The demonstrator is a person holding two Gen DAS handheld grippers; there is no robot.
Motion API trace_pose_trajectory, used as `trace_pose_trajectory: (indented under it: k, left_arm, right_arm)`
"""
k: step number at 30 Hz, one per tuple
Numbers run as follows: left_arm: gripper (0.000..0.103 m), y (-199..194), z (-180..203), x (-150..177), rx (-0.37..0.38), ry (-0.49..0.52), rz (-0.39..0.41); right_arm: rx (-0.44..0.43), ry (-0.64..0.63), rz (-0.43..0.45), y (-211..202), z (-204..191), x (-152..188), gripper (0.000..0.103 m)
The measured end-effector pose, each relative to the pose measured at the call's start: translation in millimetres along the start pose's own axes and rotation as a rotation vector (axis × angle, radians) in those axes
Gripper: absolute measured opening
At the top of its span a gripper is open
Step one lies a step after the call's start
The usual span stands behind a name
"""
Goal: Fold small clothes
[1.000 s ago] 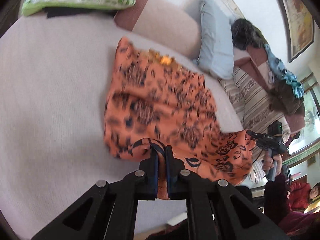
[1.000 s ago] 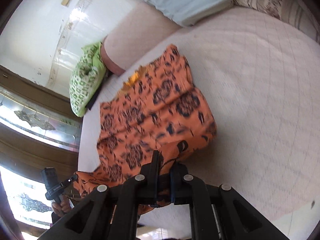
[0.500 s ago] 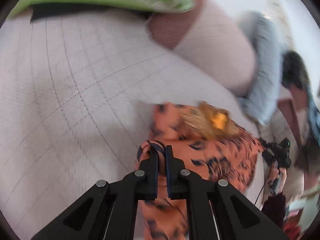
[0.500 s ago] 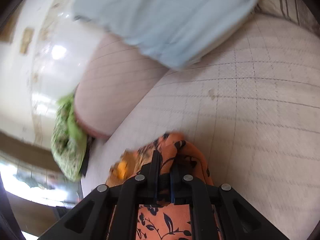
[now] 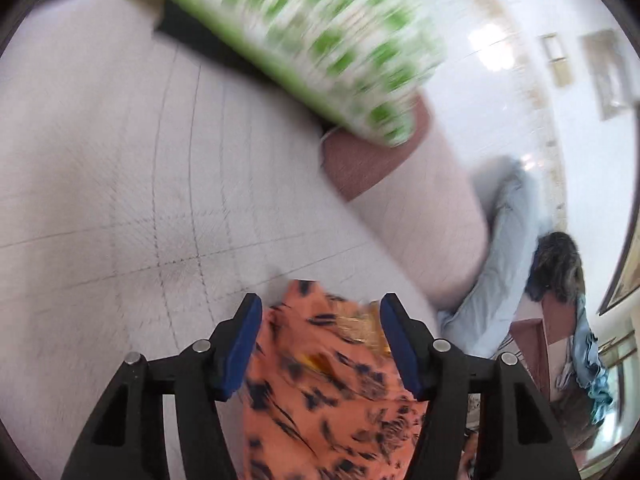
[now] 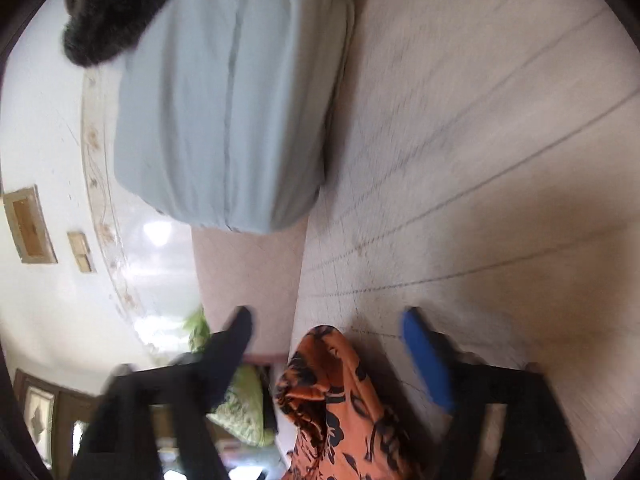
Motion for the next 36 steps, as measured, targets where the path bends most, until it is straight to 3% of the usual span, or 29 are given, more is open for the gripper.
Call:
trace_pose_trajectory:
  k: [2, 4, 8, 10, 12, 16, 18, 21, 25, 27, 29, 32, 36]
  left_arm:
    - [0.074, -22.3, 20.4, 22.9, -0.073, 0.049, 0.042]
    - [0.076, -36.0, 35.1, 51.4, -0.164, 0.064, 0.076]
    - [0.076, -33.6, 40.0, 107.0, -0.281, 0.082, 0.062]
    - [0.076, -20.7, 32.3, 122.7, -0.311, 0.085, 0.012]
    - [0.076, -7.4, 19.3, 128.3, -0.411, 0.068, -0.061]
    - [0.076, -2.6, -3.4, 119.9, -0.441, 0.000, -0.090]
    - [0.076, 2.3, -6.8, 112.4, -0.422, 0.003, -0.133]
    - [0.076, 6.8, -14.4, 99.6, -0.411, -0.023, -0.142]
    - [0.076, 2.0, -18.0, 86.5, -0.394, -0.055, -0.117]
    - [0.076, -6.1, -16.8, 80.0, -0.388, -0.049, -0.091]
    - [0.076, -6.5, -17.1, 77.4, -0.394, -0.037, -0.093]
    - [0.076, -5.6, -16.5, 79.6, -0.402, -0.038, -0.120]
    - [0.076, 1.1, -14.6, 90.4, -0.405, -0.007, -0.166]
  right_arm:
    - [0.069, -0.176, -0.046, -5.8, -34.7, 14.6, 0.083]
    - [0.160, -0.383, -0.103, -1.5, -75.4, 52.1, 0.083]
    - [0.243, -0.733, -0.240, 33.9, -137.0, 161.0, 0.075]
    - [0.274, -0.826, -0.334, 64.5, -149.8, 217.6, 0.059]
    - [0.325, -0.916, -0.404, 96.2, -156.3, 264.4, 0.053]
    - [0.341, -0.997, -0.475, 145.4, -157.2, 323.2, 0.047]
    - [0.355, -1.023, -0.508, 170.7, -157.9, 335.8, 0.047]
    - [0.430, -1.059, -0.450, 210.7, -172.9, 338.8, 0.048]
    - [0.433, -0.958, -0.247, 236.3, -214.5, 299.4, 0.047]
    - [0.416, -0.830, -0.146, 231.2, -229.0, 272.3, 0.047]
    - [0.367, -0.799, -0.145, 218.4, -236.9, 264.6, 0.047]
    - [0.366, -0.922, -0.145, 193.2, -240.1, 281.7, 0.047]
    - [0.418, -1.050, -0.126, 142.3, -215.1, 290.0, 0.047]
Point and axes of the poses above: each gripper's, at about its wrist camera, not at the fingertips, and y roughly the way its jaws point, z to its right, x to its underside, the point moved 1 cm from there along y, roughly the way its jaws point, and after that the axes turned 8 degrees about x, right-handed, at the moved point
